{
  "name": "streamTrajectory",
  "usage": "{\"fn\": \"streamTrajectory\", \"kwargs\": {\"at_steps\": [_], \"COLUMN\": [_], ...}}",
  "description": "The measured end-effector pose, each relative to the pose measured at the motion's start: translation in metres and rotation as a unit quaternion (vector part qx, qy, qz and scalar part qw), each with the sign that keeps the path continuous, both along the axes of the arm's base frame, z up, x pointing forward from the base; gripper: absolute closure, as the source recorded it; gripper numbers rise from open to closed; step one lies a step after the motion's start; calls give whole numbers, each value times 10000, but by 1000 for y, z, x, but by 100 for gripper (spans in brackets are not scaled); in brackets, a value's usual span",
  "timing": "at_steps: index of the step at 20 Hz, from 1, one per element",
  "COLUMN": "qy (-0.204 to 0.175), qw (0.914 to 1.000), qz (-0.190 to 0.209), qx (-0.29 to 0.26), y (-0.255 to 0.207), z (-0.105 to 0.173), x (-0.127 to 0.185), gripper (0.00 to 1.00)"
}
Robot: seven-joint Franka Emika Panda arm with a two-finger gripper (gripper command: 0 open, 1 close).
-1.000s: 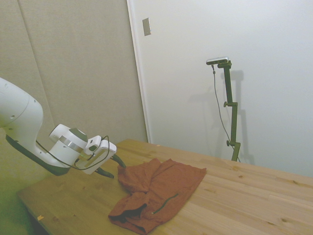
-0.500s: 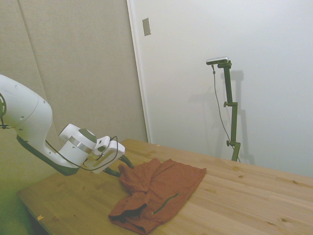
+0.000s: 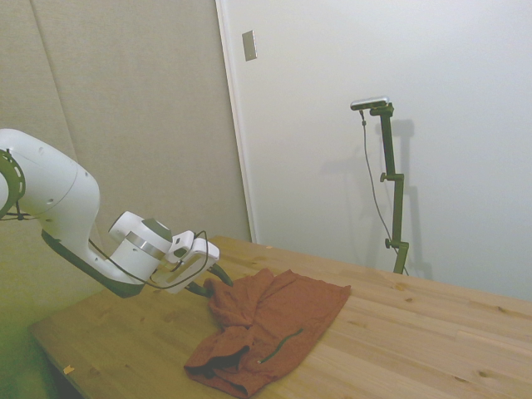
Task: Fold the shorts
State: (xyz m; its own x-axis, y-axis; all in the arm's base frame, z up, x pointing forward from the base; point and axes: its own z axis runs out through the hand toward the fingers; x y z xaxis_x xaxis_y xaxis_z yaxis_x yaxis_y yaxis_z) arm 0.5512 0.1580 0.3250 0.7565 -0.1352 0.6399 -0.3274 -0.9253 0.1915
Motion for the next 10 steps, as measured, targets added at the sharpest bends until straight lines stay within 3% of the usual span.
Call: {"fn": "streamTrajectory", "kwargs": {"at_steps": [10], "qy": [68], "qw": [10000], "qz": [16], "qx": [-11], "y": [2], "z": [-8], "x": [-1], "gripper": [100]}}
